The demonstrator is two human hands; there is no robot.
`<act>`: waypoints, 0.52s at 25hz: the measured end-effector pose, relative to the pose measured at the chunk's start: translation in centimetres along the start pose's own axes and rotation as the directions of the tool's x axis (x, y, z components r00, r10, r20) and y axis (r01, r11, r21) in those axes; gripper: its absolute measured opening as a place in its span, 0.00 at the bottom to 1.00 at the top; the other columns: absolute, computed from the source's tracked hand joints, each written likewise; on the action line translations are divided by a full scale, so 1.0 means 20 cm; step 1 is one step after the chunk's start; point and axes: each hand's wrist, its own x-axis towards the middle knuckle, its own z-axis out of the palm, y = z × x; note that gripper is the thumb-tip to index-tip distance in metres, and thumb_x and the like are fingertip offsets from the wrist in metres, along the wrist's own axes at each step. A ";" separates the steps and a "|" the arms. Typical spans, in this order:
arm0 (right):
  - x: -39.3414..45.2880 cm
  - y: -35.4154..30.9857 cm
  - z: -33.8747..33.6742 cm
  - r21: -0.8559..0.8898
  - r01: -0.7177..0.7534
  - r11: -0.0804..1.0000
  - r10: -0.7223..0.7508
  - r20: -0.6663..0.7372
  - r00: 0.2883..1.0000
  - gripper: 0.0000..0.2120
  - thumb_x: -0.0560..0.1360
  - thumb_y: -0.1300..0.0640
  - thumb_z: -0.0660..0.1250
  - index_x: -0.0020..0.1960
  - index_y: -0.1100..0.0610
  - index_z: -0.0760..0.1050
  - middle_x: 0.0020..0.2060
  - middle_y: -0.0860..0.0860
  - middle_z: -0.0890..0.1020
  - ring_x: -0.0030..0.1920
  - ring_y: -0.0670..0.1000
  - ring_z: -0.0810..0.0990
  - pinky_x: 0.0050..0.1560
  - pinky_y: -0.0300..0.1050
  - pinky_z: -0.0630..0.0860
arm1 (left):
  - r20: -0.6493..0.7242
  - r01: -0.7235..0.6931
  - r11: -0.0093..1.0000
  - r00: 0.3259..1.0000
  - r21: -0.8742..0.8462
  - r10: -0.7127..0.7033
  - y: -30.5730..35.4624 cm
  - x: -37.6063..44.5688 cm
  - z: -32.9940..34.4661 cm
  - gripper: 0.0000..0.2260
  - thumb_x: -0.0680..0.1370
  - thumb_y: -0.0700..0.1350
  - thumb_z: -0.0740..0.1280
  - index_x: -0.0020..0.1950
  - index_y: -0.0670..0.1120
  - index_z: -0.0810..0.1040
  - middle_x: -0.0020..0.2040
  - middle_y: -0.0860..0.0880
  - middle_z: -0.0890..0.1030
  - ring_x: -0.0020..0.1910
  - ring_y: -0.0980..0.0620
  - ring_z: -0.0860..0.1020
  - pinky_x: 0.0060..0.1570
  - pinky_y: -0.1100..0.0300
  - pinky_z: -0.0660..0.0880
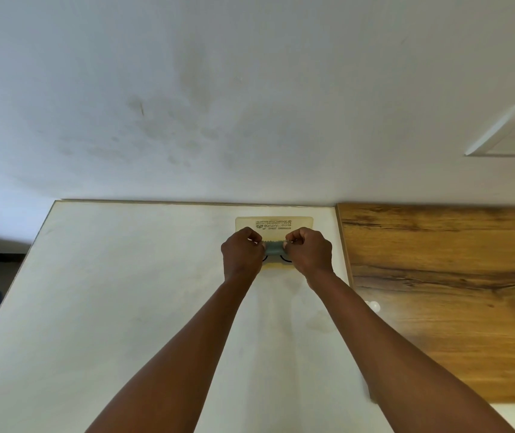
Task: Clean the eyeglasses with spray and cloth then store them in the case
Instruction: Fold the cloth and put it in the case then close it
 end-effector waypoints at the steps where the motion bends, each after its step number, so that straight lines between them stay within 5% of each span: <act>1: 0.00 0.00 0.00 0.015 -0.012 1.000 0.012 0.004 1.000 0.08 0.72 0.64 0.67 0.51 0.62 0.79 0.50 0.57 0.82 0.52 0.56 0.79 0.49 0.43 0.75 | -0.001 -0.002 1.000 1.000 -0.010 0.002 0.00 0.00 0.00 0.04 0.73 0.38 0.68 0.46 0.41 0.79 0.48 0.41 0.81 0.43 0.47 0.77 0.34 0.64 0.72; 4: 0.01 -0.03 -0.02 -0.024 -0.013 1.000 0.010 -0.097 0.995 0.08 0.72 0.61 0.65 0.51 0.60 0.76 0.50 0.57 0.80 0.49 0.55 0.77 0.41 0.41 0.70 | -0.003 -0.003 0.999 1.000 -0.041 0.003 -0.01 0.00 0.00 0.04 0.73 0.38 0.68 0.47 0.41 0.79 0.48 0.41 0.81 0.45 0.46 0.78 0.37 0.63 0.74; 7: 0.02 -0.06 -0.03 -0.224 0.085 0.971 -0.140 -0.240 0.961 0.11 0.73 0.59 0.64 0.55 0.58 0.74 0.54 0.59 0.73 0.53 0.59 0.72 0.43 0.43 0.65 | -0.005 0.003 0.997 1.000 -0.075 -0.004 -0.02 0.00 0.00 0.04 0.73 0.39 0.68 0.47 0.41 0.79 0.46 0.42 0.82 0.40 0.50 0.76 0.38 0.63 0.72; 10: 0.07 -0.07 -0.04 -0.387 0.117 0.915 -0.158 -0.074 0.985 0.18 0.77 0.56 0.61 0.66 0.51 0.68 0.65 0.59 0.64 0.62 0.64 0.64 0.55 0.51 0.69 | -0.026 -0.005 0.995 1.000 -0.095 0.003 -0.03 0.00 -0.01 0.04 0.73 0.39 0.67 0.47 0.42 0.79 0.43 0.44 0.82 0.40 0.50 0.76 0.39 0.63 0.72; 13: 0.11 -0.06 -0.05 -0.338 0.094 0.936 -0.072 0.077 0.994 0.19 0.79 0.53 0.57 0.70 0.49 0.65 0.69 0.59 0.62 0.66 0.63 0.64 0.64 0.54 0.66 | -0.156 -0.035 0.996 0.987 -0.087 0.021 -0.05 0.00 -0.02 0.05 0.75 0.38 0.65 0.47 0.42 0.79 0.44 0.44 0.81 0.44 0.49 0.78 0.43 0.62 0.71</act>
